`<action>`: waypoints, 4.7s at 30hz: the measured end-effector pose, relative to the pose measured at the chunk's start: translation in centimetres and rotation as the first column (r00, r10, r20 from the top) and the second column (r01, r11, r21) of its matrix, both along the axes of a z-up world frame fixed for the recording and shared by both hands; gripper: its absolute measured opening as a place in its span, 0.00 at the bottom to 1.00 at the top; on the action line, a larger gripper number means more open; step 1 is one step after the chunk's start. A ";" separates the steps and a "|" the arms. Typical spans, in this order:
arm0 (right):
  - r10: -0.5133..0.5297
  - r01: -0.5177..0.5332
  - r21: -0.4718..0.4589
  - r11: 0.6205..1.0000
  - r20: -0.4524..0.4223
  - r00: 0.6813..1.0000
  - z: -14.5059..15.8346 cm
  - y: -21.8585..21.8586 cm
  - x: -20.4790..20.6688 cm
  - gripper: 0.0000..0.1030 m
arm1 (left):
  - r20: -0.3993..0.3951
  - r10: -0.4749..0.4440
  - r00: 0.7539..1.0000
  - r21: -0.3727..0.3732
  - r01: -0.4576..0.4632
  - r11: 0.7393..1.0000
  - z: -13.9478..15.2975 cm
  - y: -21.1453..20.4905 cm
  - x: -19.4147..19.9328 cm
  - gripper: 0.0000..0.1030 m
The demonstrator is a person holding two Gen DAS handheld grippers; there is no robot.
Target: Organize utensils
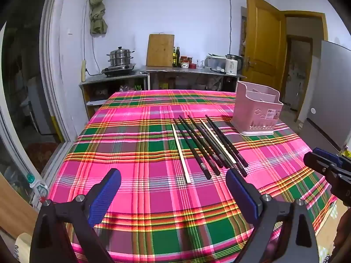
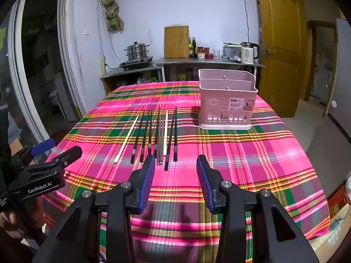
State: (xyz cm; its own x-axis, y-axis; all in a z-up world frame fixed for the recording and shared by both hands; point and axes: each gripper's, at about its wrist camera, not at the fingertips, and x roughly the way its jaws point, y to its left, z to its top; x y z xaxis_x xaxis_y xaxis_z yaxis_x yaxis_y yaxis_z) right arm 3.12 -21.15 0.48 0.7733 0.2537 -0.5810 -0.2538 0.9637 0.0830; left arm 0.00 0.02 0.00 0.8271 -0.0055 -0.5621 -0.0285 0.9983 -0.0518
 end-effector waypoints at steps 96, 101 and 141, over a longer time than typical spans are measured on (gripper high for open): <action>-0.001 0.001 0.000 1.000 -0.016 1.000 -0.6 0.0 0.3 0.39 | -0.002 -0.002 1.000 -0.001 0.002 1.000 0.1 -1.0 0.5 0.94; -0.002 0.001 -0.002 1.000 -0.021 1.000 -0.8 0.2 0.7 0.39 | -0.029 -0.006 1.000 -0.005 0.006 1.000 -0.6 -0.8 1.3 0.94; 0.071 -0.095 -0.094 0.991 -0.228 0.971 -7.2 5.7 21.1 0.18 | -0.355 -0.074 0.932 -0.121 0.033 0.992 -8.3 2.0 22.2 0.42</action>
State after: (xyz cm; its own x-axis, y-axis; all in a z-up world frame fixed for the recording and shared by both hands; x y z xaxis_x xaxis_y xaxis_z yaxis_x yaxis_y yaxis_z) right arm 24.17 -15.46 -6.68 0.5995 0.2404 -0.7635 -0.3194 0.9465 0.0473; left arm 22.25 1.99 -8.33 0.5672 -0.1235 -0.8143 -0.0128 0.9872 -0.1587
